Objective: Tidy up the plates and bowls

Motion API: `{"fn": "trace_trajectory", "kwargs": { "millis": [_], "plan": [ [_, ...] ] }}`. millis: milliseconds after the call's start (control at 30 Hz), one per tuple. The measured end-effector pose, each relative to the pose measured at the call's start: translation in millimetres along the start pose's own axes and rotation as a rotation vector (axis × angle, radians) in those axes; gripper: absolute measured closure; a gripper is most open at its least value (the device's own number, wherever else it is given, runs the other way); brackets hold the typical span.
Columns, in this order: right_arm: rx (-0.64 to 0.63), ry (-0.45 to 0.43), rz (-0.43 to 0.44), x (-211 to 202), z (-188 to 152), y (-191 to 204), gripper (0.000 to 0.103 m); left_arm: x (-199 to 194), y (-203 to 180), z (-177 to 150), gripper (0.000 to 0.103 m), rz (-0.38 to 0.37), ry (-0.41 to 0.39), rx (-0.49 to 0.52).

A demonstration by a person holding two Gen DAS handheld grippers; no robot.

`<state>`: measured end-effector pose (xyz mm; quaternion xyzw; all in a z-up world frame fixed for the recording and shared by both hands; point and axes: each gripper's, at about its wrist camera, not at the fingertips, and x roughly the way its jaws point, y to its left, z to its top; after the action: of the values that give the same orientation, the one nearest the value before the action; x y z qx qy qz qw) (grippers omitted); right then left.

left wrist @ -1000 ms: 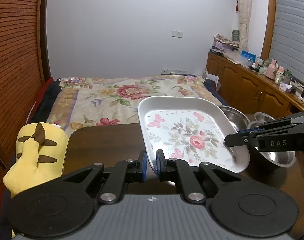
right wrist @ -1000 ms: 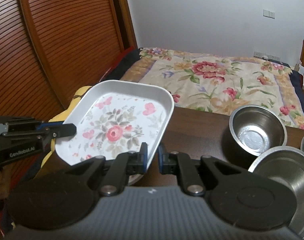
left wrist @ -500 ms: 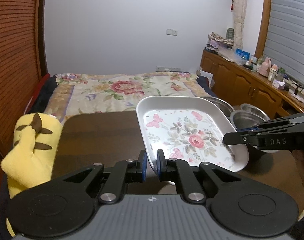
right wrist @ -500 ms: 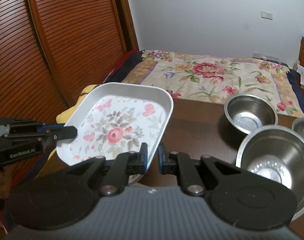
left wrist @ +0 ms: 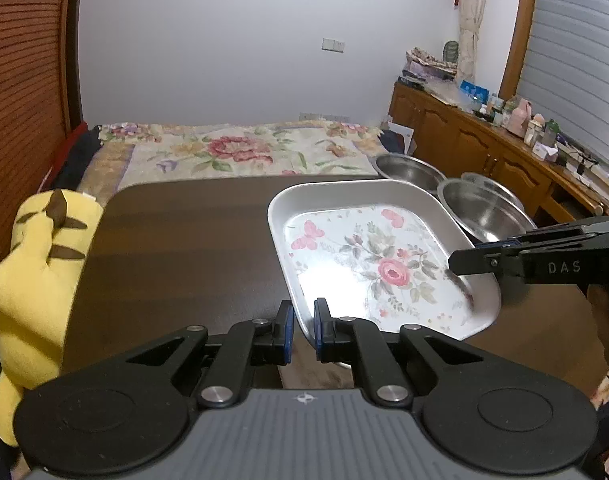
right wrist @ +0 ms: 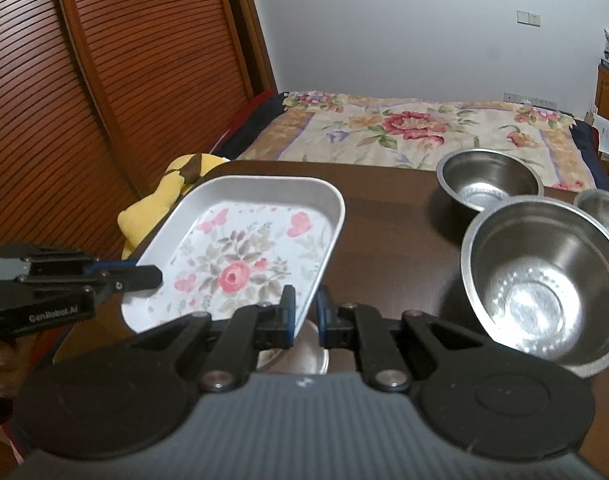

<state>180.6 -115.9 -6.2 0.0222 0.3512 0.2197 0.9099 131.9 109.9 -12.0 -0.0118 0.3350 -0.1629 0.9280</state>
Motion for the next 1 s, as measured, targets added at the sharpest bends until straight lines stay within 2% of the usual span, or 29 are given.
{"fn": "trace_trajectory", "kwargs": {
  "millis": [433,1000],
  "plan": [
    [0.001,0.021,0.024,-6,-35,3,0.091,-12,-5,-33,0.092,-0.005,0.03,-0.011],
    [0.031,-0.018,0.037,-17,-57,6,0.091,-19,-8,-41,0.092,0.007,0.014,0.008]
  ]
}}
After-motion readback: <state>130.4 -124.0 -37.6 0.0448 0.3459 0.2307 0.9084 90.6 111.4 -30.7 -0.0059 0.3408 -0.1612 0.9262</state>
